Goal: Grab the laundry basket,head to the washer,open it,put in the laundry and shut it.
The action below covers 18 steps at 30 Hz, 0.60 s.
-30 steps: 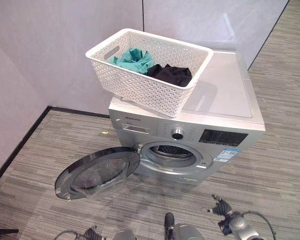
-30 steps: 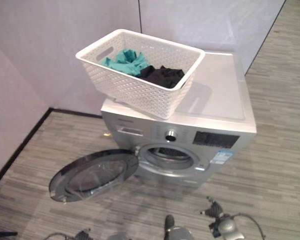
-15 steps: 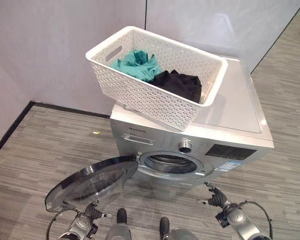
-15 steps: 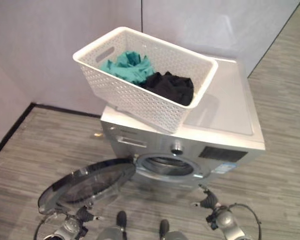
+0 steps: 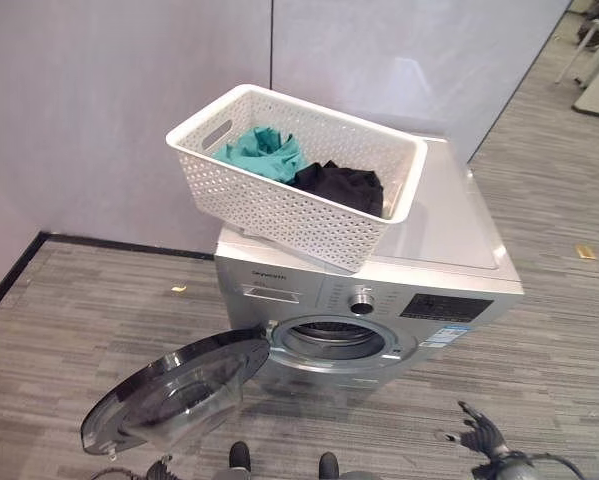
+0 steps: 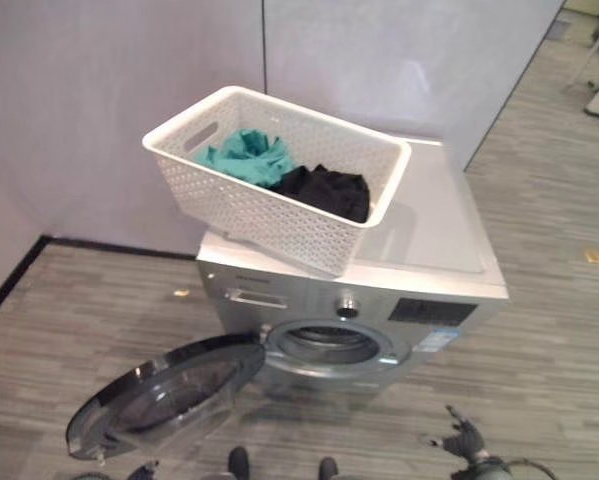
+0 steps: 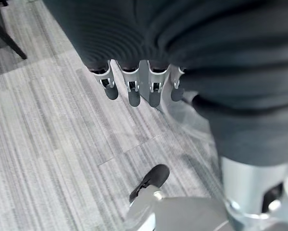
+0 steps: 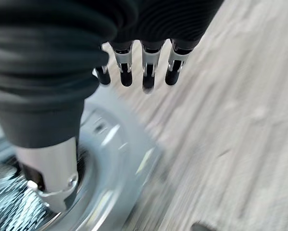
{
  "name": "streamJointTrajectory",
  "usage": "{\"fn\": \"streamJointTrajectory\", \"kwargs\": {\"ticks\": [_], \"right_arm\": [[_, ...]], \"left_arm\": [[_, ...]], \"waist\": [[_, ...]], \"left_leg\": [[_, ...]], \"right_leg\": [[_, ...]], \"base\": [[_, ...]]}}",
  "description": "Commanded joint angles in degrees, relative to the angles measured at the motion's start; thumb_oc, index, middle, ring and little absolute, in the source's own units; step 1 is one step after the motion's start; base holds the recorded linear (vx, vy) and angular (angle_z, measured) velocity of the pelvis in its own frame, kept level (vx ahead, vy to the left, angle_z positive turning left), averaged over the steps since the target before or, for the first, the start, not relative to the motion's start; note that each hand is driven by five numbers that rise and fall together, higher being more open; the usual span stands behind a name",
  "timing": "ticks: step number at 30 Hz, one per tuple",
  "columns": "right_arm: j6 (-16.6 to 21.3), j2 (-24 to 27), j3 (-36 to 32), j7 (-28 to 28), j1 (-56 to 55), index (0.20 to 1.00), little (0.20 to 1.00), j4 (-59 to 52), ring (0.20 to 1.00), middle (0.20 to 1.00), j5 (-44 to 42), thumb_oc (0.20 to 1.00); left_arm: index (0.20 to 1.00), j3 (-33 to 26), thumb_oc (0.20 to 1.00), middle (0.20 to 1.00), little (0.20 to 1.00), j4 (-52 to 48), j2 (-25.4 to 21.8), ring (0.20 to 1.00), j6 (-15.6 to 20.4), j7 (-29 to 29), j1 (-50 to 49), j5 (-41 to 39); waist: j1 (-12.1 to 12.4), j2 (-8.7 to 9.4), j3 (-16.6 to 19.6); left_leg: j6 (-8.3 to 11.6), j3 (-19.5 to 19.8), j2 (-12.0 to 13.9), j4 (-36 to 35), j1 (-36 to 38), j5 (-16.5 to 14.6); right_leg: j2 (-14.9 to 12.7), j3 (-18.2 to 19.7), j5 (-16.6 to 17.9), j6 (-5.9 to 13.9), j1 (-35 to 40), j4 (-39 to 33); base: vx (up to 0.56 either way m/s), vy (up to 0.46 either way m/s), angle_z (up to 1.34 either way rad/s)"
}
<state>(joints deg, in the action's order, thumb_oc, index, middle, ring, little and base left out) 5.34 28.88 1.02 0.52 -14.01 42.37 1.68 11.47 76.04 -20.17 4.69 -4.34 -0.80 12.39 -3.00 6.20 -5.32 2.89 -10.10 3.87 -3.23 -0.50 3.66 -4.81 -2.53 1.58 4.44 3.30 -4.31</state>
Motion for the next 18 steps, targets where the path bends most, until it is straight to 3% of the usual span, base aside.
{"fn": "streamJointTrajectory", "kwargs": {"ticks": [1,2,5,6,9,11,15,18], "right_arm": [[0.9,4.5,-9.7,0.2,-0.1,1.000,1.000,-4.7,1.000,1.000,-10.6,1.000],[1.6,3.2,-13.7,-1.1,-1.6,1.000,1.000,-6.6,1.000,1.000,-18.5,1.000],[2.5,2.8,-20.1,-1.7,-5.0,1.000,1.000,-10.0,1.000,1.000,-23.8,1.000],[3.6,3.6,-26.6,-0.7,-7.9,1.000,1.000,-16.7,1.000,1.000,-26.1,1.000],[5.4,5.8,-36.1,0.7,-11.3,1.000,1.000,-27.5,1.000,1.000,-26.3,1.000],[6.4,8.9,-42.3,2.9,-12.0,1.000,1.000,-35.1,1.000,1.000,-21.9,1.000],[9.5,12.7,-42.8,5.2,-5.9,1.000,1.000,-46.6,1.000,1.000,-20.9,1.000],[12.2,15.9,-35.1,-0.1,1.8,1.000,1.000,-59.3,1.000,1.000,-23.3,1.000]], "left_arm": [[1.000,-1.5,1.000,1.000,1.000,2.7,-0.5,1.000,-0.2,0.7,2.7,0.4],[1.000,-2.5,1.000,1.000,1.000,3.8,-0.2,1.000,-0.6,0.9,2.7,-0.1],[1.000,-3.8,1.000,1.000,1.000,4.6,-0.2,1.000,-0.8,1.2,2.2,0.2],[1.000,-5.2,1.000,1.000,1.000,4.8,-0.1,1.000,-1.1,1.4,1.6,0.3],[1.000,-6.2,1.000,1.000,1.000,4.0,0.4,1.000,-1.0,2.0,0.4,0.2],[1.000,-6.9,1.000,1.000,1.000,3.7,0.9,1.000,-0.9,2.3,-0.2,0.0],[1.000,-4.8,1.000,1.000,1.000,3.2,1.9,1.000,-1.2,2.1,-0.4,-0.4],[1.000,-3.2,1.000,1.000,1.000,2.6,2.3,1.000,-1.0,2.2,-0.6,-0.7]], "waist": [[0.3,-2.04,-0.7],[-0.2,-1.84,-0.4],[-0.7,-1.34,0.5],[-1.3,-0.94,1.2],[-2.0,-0.77,1.9],[-2.2,-0.72,2.5],[-1.5,-0.75,3.0],[-0.1,-0.56,3.1]], "left_leg": [[-0.39,0.5,3.0,6.3,1.8,-7.1],[-0.33,0.0,3.0,5.6,2.5,-7.1],[-0.23,-0.3,2.9,4.4,3.2,-6.6],[-0.13,-0.4,2.9,3.5,3.8,-6.5],[-0.30,-0.4,2.8,2.5,4.6,-6.8],[-0.54,-0.5,2.7,2.0,5.0,-7.0],[-0.97,-0.3,2.4,1.5,5.5,-7.3],[-1.18,0.0,2.1,1.6,5.2,-7.4]], "right_leg": [[-1.7,0.5,1.3,4.18,-5.5,4.3],[-1.5,0.5,1.3,4.35,-5.2,4.2],[-1.4,0.8,1.4,4.37,-5.1,3.9],[-1.4,0.7,1.4,4.50,-4.8,3.6],[-1.3,0.7,1.3,4.70,-4.4,3.5],[-1.3,0.6,1.4,4.97,-4.4,3.4],[-1.4,0.8,1.5,5.17,-4.3,3.1],[-1.4,0.6,1.7,5.26,-4.3,2.8]], "base": [[0.01,0.027,-0.27],[0.01,0.021,-0.26],[0.03,0.009,-0.15],[0.04,0.005,0.00],[0.03,0.014,0.00],[0.02,0.026,-0.02],[0.00,0.003,-0.01],[-0.03,0.001,-0.05]]}}
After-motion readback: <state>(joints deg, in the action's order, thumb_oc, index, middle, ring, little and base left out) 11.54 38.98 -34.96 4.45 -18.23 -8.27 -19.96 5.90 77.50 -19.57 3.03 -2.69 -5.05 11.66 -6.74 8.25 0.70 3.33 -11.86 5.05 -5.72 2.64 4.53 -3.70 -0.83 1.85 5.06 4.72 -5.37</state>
